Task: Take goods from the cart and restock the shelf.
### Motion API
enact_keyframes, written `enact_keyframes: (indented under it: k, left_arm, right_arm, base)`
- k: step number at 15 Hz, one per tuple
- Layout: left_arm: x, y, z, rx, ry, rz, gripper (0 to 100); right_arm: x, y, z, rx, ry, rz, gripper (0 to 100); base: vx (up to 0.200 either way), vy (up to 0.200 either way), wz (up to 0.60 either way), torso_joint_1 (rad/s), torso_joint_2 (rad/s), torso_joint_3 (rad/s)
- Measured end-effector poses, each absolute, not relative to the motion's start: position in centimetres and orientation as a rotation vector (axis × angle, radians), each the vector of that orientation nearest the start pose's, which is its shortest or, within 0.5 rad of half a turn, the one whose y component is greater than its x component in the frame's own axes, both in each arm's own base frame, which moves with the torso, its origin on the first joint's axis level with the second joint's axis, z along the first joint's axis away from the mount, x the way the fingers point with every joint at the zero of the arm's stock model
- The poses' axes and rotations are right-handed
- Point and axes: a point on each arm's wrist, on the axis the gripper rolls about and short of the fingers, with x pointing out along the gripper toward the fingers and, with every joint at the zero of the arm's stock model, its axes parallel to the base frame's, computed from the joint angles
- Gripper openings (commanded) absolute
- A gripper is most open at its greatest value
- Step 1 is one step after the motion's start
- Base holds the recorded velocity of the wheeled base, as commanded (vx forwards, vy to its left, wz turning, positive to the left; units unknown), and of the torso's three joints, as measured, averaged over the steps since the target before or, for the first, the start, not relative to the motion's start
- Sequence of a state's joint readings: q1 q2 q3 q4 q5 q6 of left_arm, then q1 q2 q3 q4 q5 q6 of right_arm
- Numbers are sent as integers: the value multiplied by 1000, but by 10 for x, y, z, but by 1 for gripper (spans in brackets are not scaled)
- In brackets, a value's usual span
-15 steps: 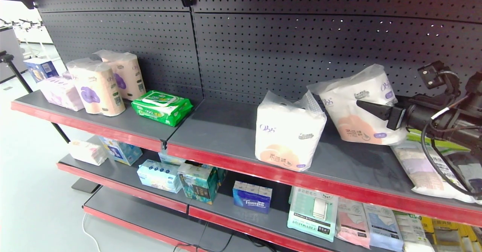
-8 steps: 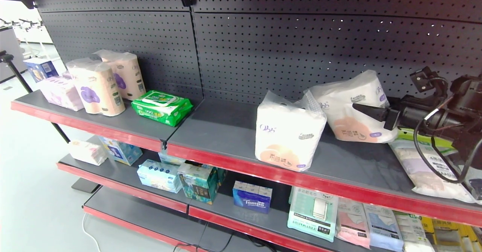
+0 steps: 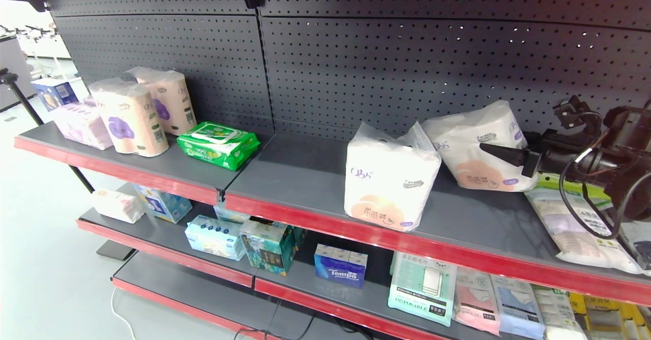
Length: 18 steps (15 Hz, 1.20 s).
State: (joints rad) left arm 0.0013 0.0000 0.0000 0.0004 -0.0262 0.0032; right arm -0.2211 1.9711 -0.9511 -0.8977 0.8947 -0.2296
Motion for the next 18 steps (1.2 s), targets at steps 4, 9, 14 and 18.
enact_keyframes:
  k: [4, 9, 14, 18]
  left_arm:
    - [-23, -1, 75, 3, 0, -24, 100]
    - [-23, -1, 75, 3, 0, -25, 100]
    - [-23, -1, 75, 3, 0, -25, 100]
    - [-23, -1, 75, 3, 0, -25, 100]
  right_arm:
    - [372, -57, 158, -125, 22, 700, 0]
    - [384, -41, 154, -116, 20, 746, 0]
    - [389, -41, 135, -134, 49, 748, 0]
    - [390, -55, 120, -153, 75, 720, 0]
  base:
    - [0, 0, 0, 0, 0, 0]
    - [0, 0, 0, 0, 0, 0]
    - [0, 0, 0, 0, 0, 0]
    - [0, 0, 0, 0, 0, 0]
